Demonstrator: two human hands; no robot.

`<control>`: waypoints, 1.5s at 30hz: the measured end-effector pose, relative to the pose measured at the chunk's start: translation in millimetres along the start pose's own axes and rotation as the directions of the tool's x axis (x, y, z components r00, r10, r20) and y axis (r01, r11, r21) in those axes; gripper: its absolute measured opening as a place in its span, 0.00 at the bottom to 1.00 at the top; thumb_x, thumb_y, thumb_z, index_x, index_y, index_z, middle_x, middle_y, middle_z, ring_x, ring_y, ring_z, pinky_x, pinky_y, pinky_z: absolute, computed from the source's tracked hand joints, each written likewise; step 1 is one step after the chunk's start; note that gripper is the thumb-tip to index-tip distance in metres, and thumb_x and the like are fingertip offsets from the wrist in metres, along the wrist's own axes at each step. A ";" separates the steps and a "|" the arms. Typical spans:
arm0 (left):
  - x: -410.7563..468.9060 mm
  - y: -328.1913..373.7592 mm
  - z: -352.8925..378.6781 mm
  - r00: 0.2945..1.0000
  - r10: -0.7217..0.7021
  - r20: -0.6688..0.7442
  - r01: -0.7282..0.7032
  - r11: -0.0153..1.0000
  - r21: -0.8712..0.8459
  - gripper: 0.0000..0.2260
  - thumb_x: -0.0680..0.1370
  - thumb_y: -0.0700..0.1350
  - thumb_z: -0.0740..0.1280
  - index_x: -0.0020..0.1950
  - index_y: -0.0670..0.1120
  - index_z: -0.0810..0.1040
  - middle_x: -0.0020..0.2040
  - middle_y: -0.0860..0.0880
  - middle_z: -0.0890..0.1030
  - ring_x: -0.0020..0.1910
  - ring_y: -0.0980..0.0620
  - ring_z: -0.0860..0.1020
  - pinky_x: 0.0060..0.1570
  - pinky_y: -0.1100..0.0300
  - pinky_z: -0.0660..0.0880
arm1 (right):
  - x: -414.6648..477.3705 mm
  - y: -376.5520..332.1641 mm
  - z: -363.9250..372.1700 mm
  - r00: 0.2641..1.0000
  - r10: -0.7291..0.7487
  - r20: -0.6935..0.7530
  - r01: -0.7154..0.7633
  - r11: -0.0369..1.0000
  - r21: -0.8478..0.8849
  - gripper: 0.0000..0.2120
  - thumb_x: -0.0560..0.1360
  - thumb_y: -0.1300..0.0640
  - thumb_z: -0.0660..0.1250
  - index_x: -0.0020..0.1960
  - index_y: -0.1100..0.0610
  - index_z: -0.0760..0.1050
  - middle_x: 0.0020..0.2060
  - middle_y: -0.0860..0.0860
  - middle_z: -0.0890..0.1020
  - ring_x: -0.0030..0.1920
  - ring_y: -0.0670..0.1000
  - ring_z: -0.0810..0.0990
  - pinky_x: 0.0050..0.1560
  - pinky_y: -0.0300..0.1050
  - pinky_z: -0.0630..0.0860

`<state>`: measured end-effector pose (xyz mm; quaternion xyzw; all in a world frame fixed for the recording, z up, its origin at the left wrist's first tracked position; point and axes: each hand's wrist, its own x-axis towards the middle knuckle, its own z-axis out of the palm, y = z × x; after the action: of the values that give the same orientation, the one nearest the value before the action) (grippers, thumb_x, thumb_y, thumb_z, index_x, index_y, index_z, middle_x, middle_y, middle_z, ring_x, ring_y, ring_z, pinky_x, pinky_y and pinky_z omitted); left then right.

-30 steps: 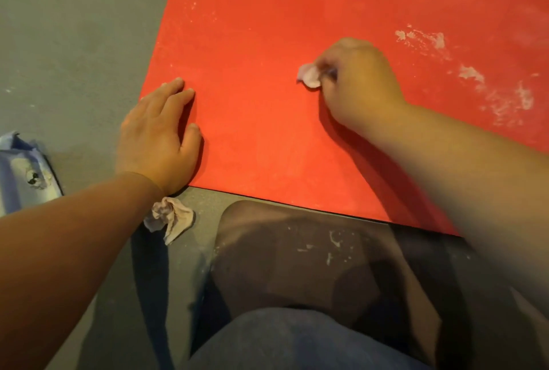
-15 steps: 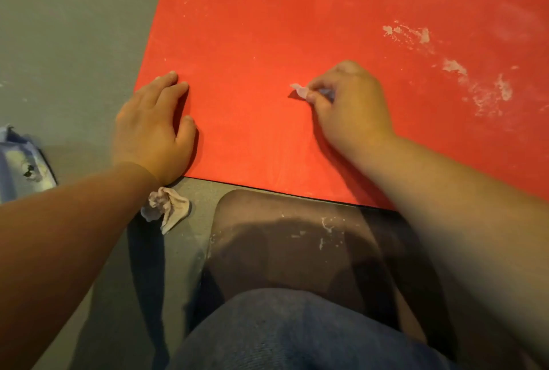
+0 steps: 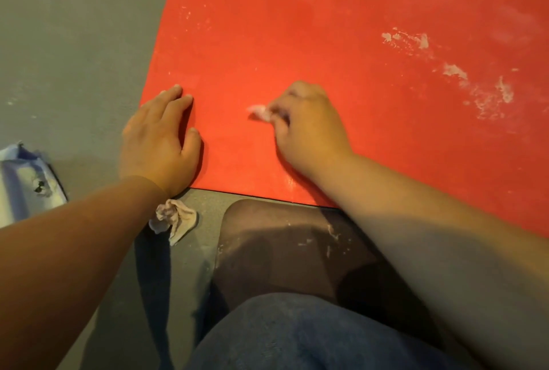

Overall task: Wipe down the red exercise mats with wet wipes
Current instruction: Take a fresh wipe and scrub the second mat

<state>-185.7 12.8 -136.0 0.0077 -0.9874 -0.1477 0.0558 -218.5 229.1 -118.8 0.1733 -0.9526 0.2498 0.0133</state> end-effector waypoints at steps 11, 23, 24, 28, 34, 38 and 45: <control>19.8 1.5 -5.7 1.000 0.009 0.011 -0.011 0.990 0.144 0.22 0.72 0.53 0.57 0.61 0.44 0.76 0.61 0.42 0.75 0.55 0.38 0.72 0.56 0.47 0.67 | 12.0 56.3 -37.9 0.984 0.143 -0.108 -0.152 0.984 -0.088 0.08 0.76 0.58 0.64 0.51 0.60 0.80 0.51 0.57 0.77 0.53 0.59 0.74 0.51 0.47 0.67; 26.4 -4.9 -1.1 1.000 0.000 0.027 -0.002 0.999 0.051 0.25 0.71 0.49 0.58 0.66 0.43 0.73 0.72 0.44 0.68 0.68 0.40 0.67 0.67 0.47 0.62 | -46.5 9.6 -13.9 0.940 -0.281 0.192 0.267 0.959 0.096 0.13 0.79 0.53 0.59 0.46 0.59 0.80 0.42 0.54 0.77 0.45 0.56 0.74 0.44 0.51 0.73; 26.5 -5.6 -1.3 1.000 0.002 0.027 -0.003 0.998 0.056 0.25 0.71 0.50 0.58 0.66 0.43 0.73 0.72 0.44 0.68 0.68 0.40 0.67 0.67 0.47 0.62 | -40.8 16.9 -16.1 0.930 -0.300 0.214 0.290 0.954 0.077 0.11 0.78 0.55 0.61 0.46 0.60 0.80 0.42 0.55 0.77 0.46 0.56 0.74 0.45 0.52 0.73; 26.8 -4.1 -1.5 0.999 -0.007 0.037 0.005 0.998 0.057 0.27 0.71 0.51 0.56 0.68 0.43 0.72 0.73 0.43 0.67 0.69 0.40 0.66 0.68 0.47 0.61 | 48.5 72.9 -30.5 0.998 -0.029 -0.049 0.020 0.985 -0.171 0.11 0.77 0.57 0.62 0.51 0.62 0.80 0.50 0.60 0.75 0.53 0.60 0.73 0.51 0.49 0.68; 27.9 -3.1 -5.2 0.997 -0.037 0.074 0.033 0.998 0.053 0.31 0.71 0.55 0.53 0.72 0.44 0.69 0.75 0.42 0.62 0.72 0.40 0.62 0.72 0.44 0.57 | 15.7 54.2 -20.5 0.993 -0.094 -0.071 0.088 0.993 -0.084 0.11 0.79 0.56 0.61 0.53 0.60 0.80 0.43 0.59 0.77 0.47 0.60 0.75 0.47 0.52 0.71; 27.6 -4.1 -4.5 0.996 -0.053 0.073 0.048 0.997 0.056 0.34 0.71 0.57 0.51 0.74 0.44 0.66 0.77 0.42 0.59 0.75 0.44 0.59 0.75 0.48 0.51 | -8.5 35.2 -19.8 0.937 -0.338 0.092 0.339 0.941 0.001 0.11 0.77 0.57 0.62 0.54 0.60 0.80 0.41 0.56 0.77 0.42 0.58 0.75 0.42 0.50 0.73; 29.8 -9.5 0.2 0.992 -0.109 0.057 0.109 0.994 0.014 0.38 0.71 0.58 0.49 0.77 0.40 0.57 0.78 0.41 0.52 0.77 0.47 0.49 0.74 0.60 0.38 | 110.1 53.0 -8.6 0.991 0.011 -0.134 -0.030 0.990 -0.138 0.10 0.75 0.60 0.64 0.51 0.60 0.83 0.47 0.60 0.79 0.53 0.61 0.74 0.52 0.47 0.66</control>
<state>-215.4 2.9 -135.7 0.0577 -0.9875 -0.1451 0.0190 -340.2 240.9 -124.0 0.1452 -0.9664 0.1939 0.0861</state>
